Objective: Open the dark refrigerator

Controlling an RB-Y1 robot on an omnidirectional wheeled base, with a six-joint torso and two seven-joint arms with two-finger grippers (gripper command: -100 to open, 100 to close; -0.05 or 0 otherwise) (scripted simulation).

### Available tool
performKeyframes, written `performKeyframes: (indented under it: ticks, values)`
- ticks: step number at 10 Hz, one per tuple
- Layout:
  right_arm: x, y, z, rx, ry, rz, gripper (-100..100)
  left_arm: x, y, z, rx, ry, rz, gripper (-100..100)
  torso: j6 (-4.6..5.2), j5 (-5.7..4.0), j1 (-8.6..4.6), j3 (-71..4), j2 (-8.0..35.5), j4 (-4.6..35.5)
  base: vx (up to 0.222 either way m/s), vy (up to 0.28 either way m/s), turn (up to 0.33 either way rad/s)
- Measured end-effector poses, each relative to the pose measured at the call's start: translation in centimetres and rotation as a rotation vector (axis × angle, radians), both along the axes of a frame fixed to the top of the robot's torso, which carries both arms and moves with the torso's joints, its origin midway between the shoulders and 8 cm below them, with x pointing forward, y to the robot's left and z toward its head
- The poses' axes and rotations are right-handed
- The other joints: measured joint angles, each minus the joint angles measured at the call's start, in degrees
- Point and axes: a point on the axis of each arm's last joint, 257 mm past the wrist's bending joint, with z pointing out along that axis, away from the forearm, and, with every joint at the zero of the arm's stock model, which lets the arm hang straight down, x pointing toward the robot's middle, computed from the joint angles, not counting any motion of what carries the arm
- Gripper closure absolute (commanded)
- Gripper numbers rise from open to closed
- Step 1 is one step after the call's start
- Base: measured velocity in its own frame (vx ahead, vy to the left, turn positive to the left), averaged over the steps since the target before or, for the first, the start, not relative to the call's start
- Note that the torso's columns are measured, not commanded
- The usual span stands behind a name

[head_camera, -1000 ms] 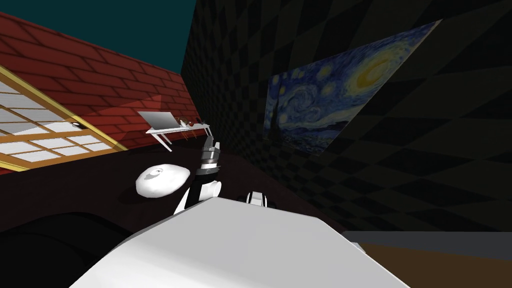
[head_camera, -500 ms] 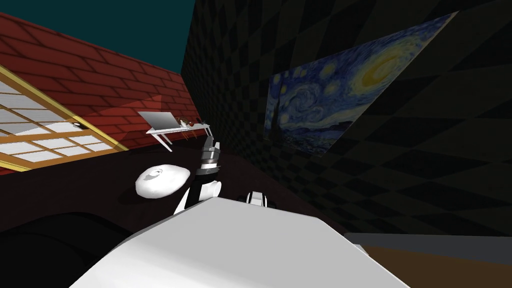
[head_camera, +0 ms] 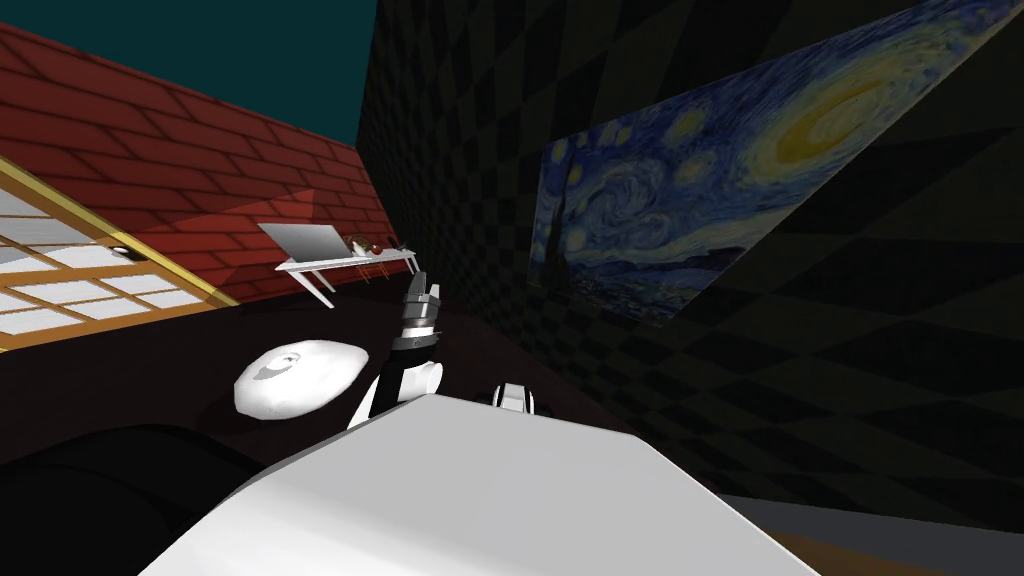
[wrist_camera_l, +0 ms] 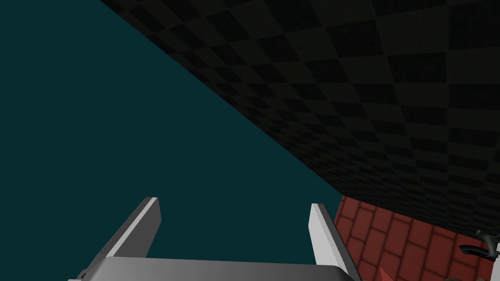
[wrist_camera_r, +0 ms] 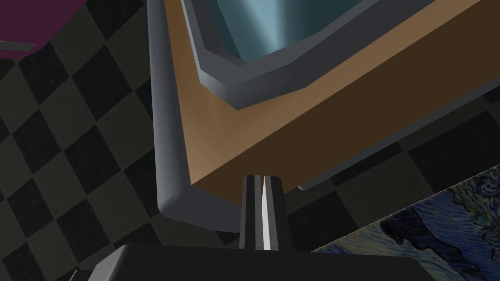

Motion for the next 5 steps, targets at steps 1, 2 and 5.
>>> performKeyframes:
  ticks: [1, 2, 5]
  values:
    - [-0.5, -0.3, -0.1, 0.008, -0.008, -0.013, -100, 0.0, 0.0, 0.0, 0.000, 0.000, 0.000, 0, 0.03, 0.07, -0.28, -0.06, 0.13, 0.05, 0.185, 0.028, 0.007]
    - [-0.9, -0.5, 0.0, 0.013, -0.019, -0.031, -100, 0.0, 0.0, 0.0, 0.000, 0.000, 0.000, 0, 0.02, 0.16, -0.30, -0.14, 0.14, 0.04, 0.127, 0.023, -0.003]
    - [-1.6, -0.8, -0.3, 0.018, -0.025, -0.044, -100, 0.0, 0.0, 0.0, 0.000, 0.000, 0.000, 0, 0.12, 0.18, -0.37, 0.13, 0.59, 0.20, 0.035, 0.006, 0.007]
